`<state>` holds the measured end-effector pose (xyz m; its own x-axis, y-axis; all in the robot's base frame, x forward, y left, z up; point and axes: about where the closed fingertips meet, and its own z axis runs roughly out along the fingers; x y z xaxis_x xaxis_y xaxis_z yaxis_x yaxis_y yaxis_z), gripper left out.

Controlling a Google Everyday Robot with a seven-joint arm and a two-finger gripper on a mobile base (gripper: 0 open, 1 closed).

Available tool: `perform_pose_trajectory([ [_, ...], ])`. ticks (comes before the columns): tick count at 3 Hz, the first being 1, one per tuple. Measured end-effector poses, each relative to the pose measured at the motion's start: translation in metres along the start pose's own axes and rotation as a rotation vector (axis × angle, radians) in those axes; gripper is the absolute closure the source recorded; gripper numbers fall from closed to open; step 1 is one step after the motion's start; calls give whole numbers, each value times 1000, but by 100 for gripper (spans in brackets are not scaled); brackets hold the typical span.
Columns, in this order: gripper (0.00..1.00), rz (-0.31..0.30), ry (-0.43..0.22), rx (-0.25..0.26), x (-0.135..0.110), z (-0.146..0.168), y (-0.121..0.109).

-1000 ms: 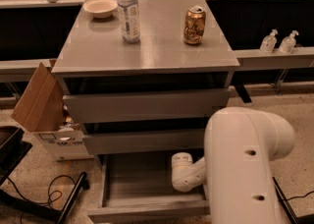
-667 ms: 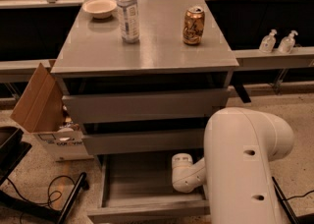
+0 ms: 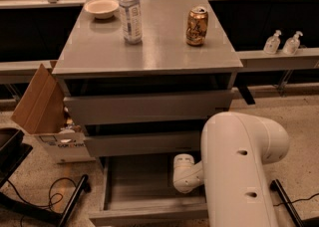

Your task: Open bottom drawer

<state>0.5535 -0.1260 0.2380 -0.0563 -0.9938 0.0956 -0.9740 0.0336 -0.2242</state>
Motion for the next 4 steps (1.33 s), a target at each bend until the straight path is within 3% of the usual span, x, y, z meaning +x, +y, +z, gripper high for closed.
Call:
perform_pose_trajectory([
  [2,100,-33,-50,-33,-30,47,3],
  [3,100,-55,-71,-103,-41,79,31],
  [4,100,-43,-122,-215,-37,105,81],
])
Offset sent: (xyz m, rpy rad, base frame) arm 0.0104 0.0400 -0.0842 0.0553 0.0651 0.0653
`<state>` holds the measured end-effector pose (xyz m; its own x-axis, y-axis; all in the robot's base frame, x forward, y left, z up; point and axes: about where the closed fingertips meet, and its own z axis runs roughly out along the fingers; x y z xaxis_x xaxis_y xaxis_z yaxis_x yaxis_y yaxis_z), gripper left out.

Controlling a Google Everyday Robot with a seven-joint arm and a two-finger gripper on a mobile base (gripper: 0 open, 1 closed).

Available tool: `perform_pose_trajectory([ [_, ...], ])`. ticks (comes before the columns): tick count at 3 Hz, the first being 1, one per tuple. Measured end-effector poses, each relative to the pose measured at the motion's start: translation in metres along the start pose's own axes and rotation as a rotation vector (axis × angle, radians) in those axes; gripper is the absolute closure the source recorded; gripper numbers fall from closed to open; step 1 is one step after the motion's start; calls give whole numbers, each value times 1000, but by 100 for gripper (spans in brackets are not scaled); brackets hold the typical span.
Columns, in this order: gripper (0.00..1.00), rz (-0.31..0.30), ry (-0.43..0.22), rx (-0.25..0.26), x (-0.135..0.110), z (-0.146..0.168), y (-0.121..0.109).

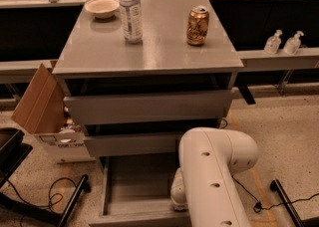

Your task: Open bottom drawer

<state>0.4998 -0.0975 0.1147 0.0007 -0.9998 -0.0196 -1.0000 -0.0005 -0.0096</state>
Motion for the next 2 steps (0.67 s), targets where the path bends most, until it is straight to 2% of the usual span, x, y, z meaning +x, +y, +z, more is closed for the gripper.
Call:
perform_pose_trajectory([
  [1,100,0,0,0,-1,0,-1],
  [2,100,34,-7,-51,15,5,27],
])
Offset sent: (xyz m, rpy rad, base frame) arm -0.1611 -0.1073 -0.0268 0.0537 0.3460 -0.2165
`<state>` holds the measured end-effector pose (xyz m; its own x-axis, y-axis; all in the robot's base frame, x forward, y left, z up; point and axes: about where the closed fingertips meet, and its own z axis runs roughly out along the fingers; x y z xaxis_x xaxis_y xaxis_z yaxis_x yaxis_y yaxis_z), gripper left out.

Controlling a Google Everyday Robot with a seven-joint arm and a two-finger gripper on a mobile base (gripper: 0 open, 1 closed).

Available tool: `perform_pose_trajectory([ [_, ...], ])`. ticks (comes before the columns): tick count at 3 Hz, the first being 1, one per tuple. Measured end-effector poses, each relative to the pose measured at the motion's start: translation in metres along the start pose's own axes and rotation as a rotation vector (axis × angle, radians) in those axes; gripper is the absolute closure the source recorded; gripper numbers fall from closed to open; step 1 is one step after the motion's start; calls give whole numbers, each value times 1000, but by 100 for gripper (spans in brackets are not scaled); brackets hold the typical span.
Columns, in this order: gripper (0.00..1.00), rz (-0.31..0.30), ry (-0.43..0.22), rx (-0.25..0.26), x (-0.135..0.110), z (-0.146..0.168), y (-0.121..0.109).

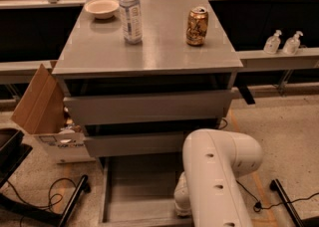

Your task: Open bottom drawer

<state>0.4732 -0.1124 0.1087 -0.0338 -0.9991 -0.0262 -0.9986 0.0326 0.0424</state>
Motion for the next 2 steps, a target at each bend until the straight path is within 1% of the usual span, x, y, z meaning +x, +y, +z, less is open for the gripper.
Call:
perform_pose_trajectory([
  [1,100,0,0,0,-2,0,-3],
  [2,86,0,0,-2,-2,1,-2],
])
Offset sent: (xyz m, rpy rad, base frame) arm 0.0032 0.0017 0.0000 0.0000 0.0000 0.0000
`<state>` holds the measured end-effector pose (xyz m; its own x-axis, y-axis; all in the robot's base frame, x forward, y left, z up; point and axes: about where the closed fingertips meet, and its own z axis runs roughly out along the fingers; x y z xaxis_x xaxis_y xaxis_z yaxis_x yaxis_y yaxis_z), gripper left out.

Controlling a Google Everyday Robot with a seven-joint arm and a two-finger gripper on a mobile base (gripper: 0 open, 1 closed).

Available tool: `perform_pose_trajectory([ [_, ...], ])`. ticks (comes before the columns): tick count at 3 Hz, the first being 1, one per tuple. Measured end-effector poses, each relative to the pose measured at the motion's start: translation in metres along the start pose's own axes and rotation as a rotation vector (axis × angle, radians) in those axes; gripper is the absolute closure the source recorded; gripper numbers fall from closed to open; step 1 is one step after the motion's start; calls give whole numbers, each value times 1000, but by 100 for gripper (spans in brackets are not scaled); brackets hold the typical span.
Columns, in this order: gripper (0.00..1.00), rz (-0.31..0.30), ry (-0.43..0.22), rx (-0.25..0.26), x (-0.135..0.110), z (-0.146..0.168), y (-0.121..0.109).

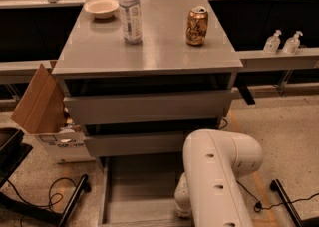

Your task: Open bottom drawer

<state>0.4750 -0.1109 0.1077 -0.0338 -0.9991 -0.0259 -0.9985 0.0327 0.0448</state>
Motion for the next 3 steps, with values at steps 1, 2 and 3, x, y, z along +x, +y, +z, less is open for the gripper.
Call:
perform_pose_trajectory([
  [1,63,0,0,-2,0,1,1],
  [2,39,0,1,-5,0,2,3],
  [3,16,0,1,-8,1,3,4],
])
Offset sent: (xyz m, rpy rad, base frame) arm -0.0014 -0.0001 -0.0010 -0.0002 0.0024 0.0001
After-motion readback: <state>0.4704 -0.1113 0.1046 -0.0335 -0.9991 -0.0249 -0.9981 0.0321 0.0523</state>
